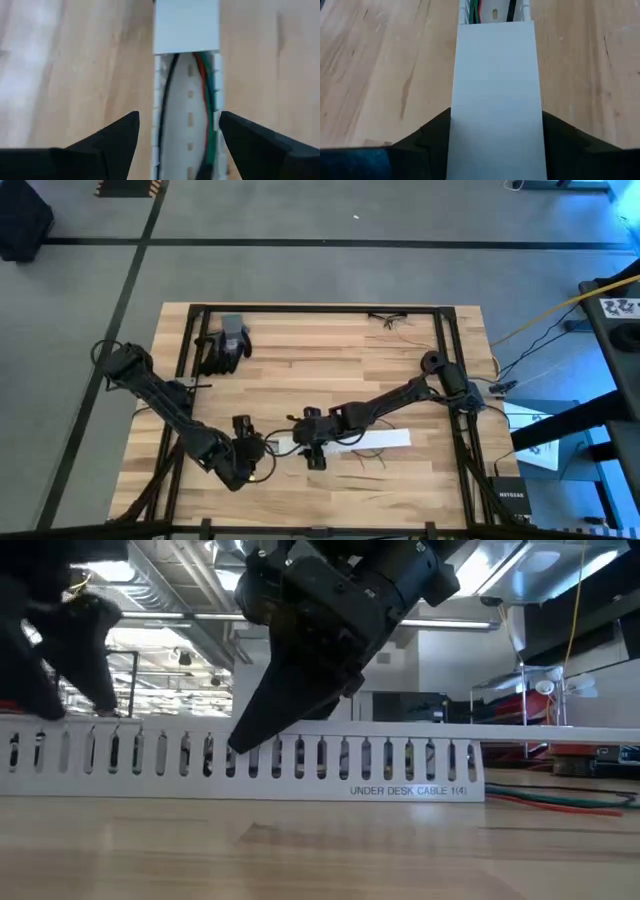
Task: Ziptie cables
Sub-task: Close the white cable duct
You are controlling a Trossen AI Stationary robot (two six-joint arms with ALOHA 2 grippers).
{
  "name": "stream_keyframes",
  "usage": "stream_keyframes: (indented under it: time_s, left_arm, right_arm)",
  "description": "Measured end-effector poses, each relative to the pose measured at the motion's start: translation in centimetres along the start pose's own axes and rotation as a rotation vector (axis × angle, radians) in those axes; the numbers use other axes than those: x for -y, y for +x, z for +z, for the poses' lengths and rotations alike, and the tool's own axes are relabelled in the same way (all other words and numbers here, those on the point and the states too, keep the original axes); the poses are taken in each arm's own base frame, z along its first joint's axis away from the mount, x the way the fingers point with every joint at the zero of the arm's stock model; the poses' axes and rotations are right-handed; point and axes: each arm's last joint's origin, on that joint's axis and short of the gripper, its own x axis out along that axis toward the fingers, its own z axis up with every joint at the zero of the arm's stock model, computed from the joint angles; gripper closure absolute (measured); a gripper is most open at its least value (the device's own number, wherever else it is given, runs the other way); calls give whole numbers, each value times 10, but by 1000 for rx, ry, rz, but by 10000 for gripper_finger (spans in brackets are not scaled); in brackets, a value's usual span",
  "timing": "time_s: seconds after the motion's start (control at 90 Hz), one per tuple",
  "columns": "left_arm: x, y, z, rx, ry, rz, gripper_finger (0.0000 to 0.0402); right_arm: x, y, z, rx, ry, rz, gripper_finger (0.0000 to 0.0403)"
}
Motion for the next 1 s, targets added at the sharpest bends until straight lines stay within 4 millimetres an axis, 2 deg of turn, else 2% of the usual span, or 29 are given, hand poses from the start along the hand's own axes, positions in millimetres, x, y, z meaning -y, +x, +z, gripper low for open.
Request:
stream_keyframes:
  time_s: [0.156, 0.333, 0.689, 1.0]
  left_arm:
    - [-2, 18, -19, 35, -54, -59, 128]
    - [-4, 28, -27, 101, -109, -120, 131]
    - [-9, 36, -32, 165, -150, -168, 220]
    - [-9, 38, -27, 201, -125, -186, 230]
  right_arm:
    - [-1, 0, 0, -1, -1, 5, 173]
    - [-1, 0, 0, -4, -5, 10, 173]
    - [-3, 0, 1, 16, -3, 69, 173]
    - [-3, 2, 4, 54, 9, 72, 173]
